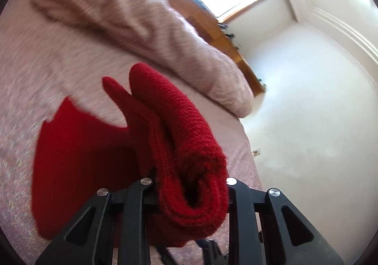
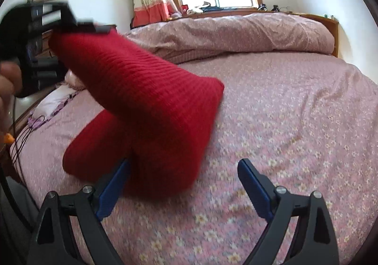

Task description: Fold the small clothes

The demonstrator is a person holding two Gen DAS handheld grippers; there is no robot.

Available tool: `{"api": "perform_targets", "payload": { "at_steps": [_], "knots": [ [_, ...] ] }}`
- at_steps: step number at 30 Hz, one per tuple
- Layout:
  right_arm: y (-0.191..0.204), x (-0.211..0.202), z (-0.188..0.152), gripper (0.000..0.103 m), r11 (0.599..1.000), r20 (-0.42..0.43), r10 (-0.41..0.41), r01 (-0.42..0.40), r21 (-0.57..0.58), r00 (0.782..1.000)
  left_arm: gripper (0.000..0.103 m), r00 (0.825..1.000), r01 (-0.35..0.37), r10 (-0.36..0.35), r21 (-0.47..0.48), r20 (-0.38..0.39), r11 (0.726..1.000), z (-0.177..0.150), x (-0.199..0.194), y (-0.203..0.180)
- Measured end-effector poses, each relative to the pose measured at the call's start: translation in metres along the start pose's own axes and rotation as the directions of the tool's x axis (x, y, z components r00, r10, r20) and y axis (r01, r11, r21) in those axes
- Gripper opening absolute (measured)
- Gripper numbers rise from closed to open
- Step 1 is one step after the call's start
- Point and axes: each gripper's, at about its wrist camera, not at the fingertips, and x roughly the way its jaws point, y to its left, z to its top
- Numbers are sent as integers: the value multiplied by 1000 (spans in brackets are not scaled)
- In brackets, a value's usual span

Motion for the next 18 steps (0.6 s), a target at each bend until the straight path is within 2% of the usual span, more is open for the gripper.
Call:
{"api": "perform_targets", "payload": {
  "at_steps": [3, 6, 7, 9, 11, 14, 18],
  "knots": [
    [0, 12, 9, 95, 999, 29, -24, 23, 32, 999, 18, 1000, 5, -5, 42, 12, 999, -2, -6, -25],
    [4, 32, 14, 93, 997, 4, -31, 31, 64, 999, 17, 999, 18, -21, 76, 36, 997, 1, -15, -40],
    [5, 35, 14, 89, 997, 13, -53, 52, 60, 998, 17, 998, 9, -15, 87, 59, 996, 2, -20, -42],
    [-3, 33, 10, 89, 989, 53, -120, 114, 93, 991, 17, 995, -18, 9, 87, 99, 996, 3, -31, -35],
    [-15, 31, 3, 89, 986, 35, -95, 89, 138, 995, 16, 991, -63, 54, 71, 122, 995, 0, -41, -17],
    [-22, 28, -4, 89, 982, 31, -69, 63, 178, 997, 16, 981, -120, 116, 17, 157, 993, -14, -56, 31],
    [-23, 34, -7, 89, 980, -11, -33, 34, 198, 999, 16, 974, -162, 179, -125, 136, 979, -42, -63, 109]
  ]
}}
